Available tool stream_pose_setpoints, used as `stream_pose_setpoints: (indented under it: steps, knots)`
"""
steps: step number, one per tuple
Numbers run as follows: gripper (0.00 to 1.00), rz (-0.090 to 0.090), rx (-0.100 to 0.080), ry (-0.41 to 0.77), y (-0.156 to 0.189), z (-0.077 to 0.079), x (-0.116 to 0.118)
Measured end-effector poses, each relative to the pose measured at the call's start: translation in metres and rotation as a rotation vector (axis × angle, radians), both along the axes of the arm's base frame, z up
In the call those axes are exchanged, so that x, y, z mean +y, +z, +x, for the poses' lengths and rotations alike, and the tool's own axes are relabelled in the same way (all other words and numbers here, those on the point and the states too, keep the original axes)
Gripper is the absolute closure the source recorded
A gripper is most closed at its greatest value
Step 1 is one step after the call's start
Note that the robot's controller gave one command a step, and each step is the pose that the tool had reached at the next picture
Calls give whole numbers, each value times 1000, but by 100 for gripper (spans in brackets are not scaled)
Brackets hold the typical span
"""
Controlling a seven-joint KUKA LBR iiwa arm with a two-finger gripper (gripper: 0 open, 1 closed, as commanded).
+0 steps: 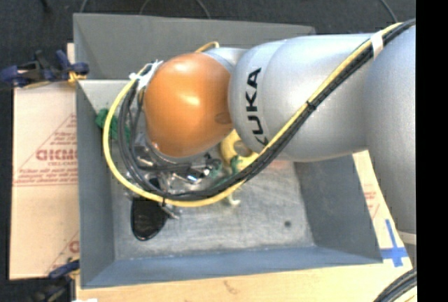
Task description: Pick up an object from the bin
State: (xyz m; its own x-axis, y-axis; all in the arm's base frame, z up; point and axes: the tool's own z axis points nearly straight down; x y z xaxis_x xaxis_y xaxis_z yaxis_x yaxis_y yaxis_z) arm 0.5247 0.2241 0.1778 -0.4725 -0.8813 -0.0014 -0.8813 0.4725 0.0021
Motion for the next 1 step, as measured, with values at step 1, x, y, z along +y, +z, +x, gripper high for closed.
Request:
stream_pose_setpoints:
  steps: [1]
  knots:
    - [100, 0, -2, -75, 38, 5, -1]
